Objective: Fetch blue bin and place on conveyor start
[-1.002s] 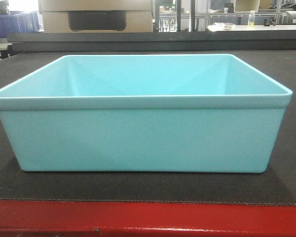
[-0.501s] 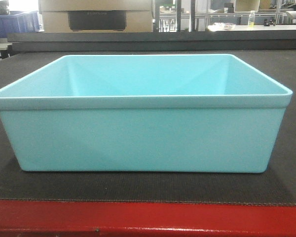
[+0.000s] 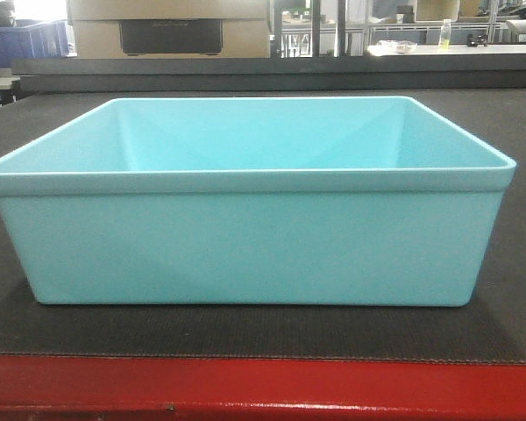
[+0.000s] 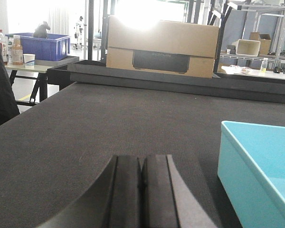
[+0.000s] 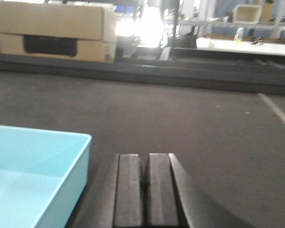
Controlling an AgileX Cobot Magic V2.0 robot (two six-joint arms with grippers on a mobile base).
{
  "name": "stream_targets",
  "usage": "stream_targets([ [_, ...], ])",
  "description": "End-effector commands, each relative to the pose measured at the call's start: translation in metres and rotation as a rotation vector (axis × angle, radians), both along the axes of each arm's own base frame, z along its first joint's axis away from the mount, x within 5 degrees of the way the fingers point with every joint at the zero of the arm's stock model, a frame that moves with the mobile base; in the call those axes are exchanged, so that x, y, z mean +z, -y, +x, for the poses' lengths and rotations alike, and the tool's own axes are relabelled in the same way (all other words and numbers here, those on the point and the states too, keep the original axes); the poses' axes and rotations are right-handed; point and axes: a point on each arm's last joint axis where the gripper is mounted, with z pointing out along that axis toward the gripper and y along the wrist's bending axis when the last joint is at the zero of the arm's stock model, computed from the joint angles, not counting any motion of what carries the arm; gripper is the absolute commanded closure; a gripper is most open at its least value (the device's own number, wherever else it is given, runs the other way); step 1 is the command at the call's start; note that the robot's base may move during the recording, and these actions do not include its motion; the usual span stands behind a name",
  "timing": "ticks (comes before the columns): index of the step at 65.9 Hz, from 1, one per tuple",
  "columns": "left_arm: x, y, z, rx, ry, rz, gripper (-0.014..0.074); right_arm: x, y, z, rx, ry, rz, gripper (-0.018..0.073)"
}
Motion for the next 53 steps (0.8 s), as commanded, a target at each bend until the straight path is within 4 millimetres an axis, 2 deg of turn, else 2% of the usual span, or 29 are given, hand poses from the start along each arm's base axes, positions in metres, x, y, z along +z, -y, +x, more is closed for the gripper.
stream_targets([
  [1,0.003,0.000,-0.001,0.002,0.028,-0.001,0.0707,-0.010,0.003,-0.002,-0.054,0.042,0.012,0.0721],
  [8,0.003,0.000,-0.001,0.002,0.028,-0.001,0.0707,-0.038,0.004,-0.005,-0.092,0.068,0.042,0.0721],
  [20,0.003,0.000,-0.001,0.002,0.028,-0.001,0.0707,-0.097,0.006,-0.002,-0.104,0.099,0.070,0.0721],
  [23,0.003,0.000,-0.001,0.002,0.028,-0.001,0.0707,-0.093,0.006,-0.003,-0.106,0.139,0.067,0.0721],
  [27,0.003,0.000,-0.001,0.002,0.028,-0.001,0.0707,-0.099,0.006,-0.002,-0.104,0.075,0.067,0.0721],
  [53,0.003,0.000,-0.001,0.002,0.028,-0.001,0.0707,-0.098,0.006,-0.002,-0.104,0.085,0.067,0.0721],
])
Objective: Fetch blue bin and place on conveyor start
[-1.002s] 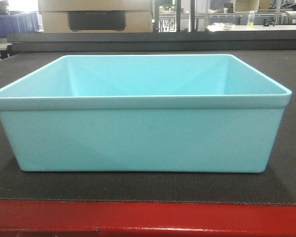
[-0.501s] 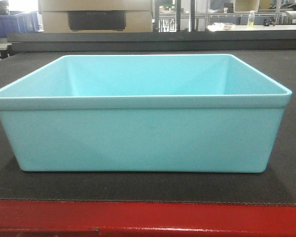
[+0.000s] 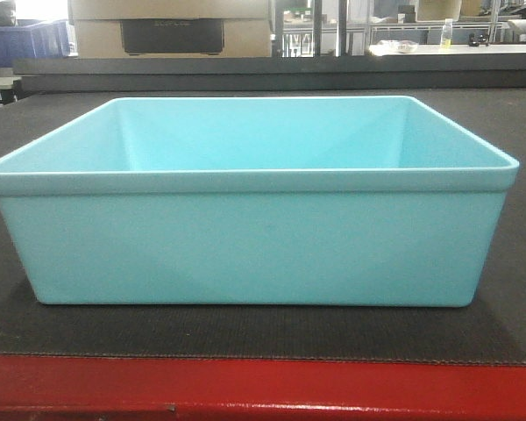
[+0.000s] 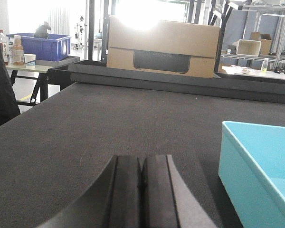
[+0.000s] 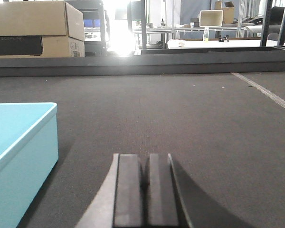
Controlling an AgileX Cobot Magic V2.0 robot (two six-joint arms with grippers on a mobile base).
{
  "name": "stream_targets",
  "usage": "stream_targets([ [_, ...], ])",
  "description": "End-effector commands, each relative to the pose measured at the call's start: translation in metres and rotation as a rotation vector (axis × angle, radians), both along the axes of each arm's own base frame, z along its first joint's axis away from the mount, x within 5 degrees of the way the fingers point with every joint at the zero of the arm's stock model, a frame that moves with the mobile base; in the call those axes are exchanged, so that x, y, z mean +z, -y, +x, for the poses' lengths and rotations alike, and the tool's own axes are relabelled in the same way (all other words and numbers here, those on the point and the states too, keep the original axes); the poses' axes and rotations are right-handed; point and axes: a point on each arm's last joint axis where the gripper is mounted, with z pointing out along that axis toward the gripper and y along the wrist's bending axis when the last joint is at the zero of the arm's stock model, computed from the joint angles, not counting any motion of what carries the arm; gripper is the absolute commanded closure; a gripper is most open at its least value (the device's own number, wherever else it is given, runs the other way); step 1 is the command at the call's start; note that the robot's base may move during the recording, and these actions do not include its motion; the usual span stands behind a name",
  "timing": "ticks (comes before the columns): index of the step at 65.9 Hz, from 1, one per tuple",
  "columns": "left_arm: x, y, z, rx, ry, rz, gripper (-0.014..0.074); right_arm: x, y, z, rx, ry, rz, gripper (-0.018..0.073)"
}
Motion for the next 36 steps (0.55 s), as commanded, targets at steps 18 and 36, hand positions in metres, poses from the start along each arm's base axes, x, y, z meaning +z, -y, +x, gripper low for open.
stream_targets([
  [18,0.0030,0.0000,-0.0008,0.002,0.029,0.000,0.0707,0.0032,0.0005,-0.0009,-0.010,0.035,-0.009,0.0721],
  [36,0.0030,0.0000,-0.0008,0.002,0.029,0.000,0.0707,0.0032,0.0005,-0.0009,-0.010,0.035,-0.009,0.0721],
])
